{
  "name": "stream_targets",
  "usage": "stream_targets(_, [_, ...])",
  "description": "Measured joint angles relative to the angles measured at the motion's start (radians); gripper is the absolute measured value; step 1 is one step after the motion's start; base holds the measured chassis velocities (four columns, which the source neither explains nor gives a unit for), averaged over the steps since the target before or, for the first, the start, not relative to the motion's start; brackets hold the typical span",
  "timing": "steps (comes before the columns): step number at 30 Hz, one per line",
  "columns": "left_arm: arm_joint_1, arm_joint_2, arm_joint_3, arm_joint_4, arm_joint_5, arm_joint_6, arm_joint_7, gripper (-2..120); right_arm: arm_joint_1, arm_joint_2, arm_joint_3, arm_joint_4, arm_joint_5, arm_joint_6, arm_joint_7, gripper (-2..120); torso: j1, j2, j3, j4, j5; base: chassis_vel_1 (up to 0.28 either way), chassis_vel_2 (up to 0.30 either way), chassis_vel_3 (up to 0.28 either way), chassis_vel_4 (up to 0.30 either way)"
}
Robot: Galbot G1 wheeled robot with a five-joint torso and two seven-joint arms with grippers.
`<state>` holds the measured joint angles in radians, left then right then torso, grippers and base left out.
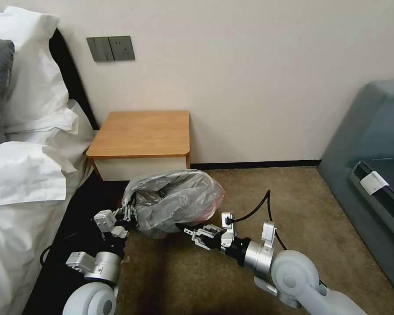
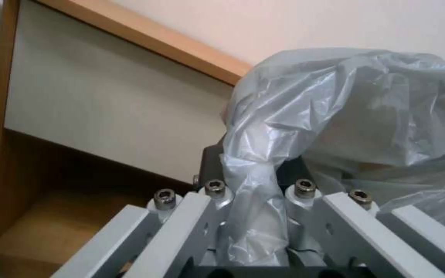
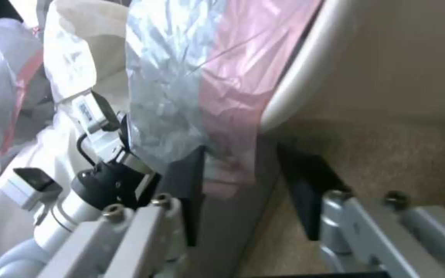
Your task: Pick up the garbage bag from the table and place it over the trash can.
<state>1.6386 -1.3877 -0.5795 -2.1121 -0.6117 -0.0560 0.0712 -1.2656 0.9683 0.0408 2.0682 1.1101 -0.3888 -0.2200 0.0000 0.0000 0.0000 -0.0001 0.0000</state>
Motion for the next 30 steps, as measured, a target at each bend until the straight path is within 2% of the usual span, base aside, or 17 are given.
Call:
stream_targets(3, [0.001,-0.002,0.001,0.000,-0.001,0.001,0.000,8,-0.008,-0.006,0.002,-0.001,-0.033,0.012,-0.027,21,0.000,0.000,0.000,0.0000,0.0000,0.000,0.000,0.000,0.000])
stream_targets(4, [0.001,-0.002,0.001,0.000,-0.001,0.001,0.000,8,-0.008,-0.006,0.002,-0.001,-0.033,0.012,-0.027,21,0.000,0.000,0.000,0.0000,0.0000,0.000,0.000,0.000,0.000])
stream_targets(7, [0.004,-0.004,0.001,0.000,-0.001,0.002,0.001,8,-0.014,-0.008,0.004,0.003,-0.041,0.017,-0.036,8,0.000,0.000,0.000,0.0000,0.0000,0.000,0.000,0.000,0.000])
stream_targets(8, [0.004,-0.004,0.001,0.000,-0.001,0.002,0.001,8,-0.014,-0.008,0.004,0.003,-0.041,0.017,-0.036,8,0.000,0.000,0.000,0.0000,0.0000,0.000,0.000,0.000,0.000])
stream_targets(10, [0.007,-0.004,0.001,0.000,-0.001,0.004,0.003,8,-0.015,-0.009,0.005,0.004,-0.046,0.020,-0.041,0,0.000,0.000,0.000,0.0001,0.0000,0.000,0.000,0.000,0.000])
stream_targets(22, [0.003,-0.003,0.002,0.001,-0.005,0.012,0.000,8,-0.038,-0.013,0.004,0.011,-0.081,0.031,-0.046,0,0.000,0.000,0.000,0.0001,0.0000,0.000,0.000,0.000,0.000])
stream_targets(27, [-0.004,-0.004,0.005,0.006,-0.006,0.013,-0.002,8,-0.062,-0.010,-0.014,0.013,-0.087,0.021,0.040,0,0.000,0.000,0.000,0.0000,0.0000,0.000,0.000,0.000,0.000])
stream_targets(30, [-0.007,-0.006,0.008,0.007,-0.007,0.014,-0.002,8,-0.088,-0.005,-0.051,0.017,-0.083,0.022,0.126,0,0.000,0.000,0.000,0.0000,-0.0001,0.000,0.000,0.000,0.000])
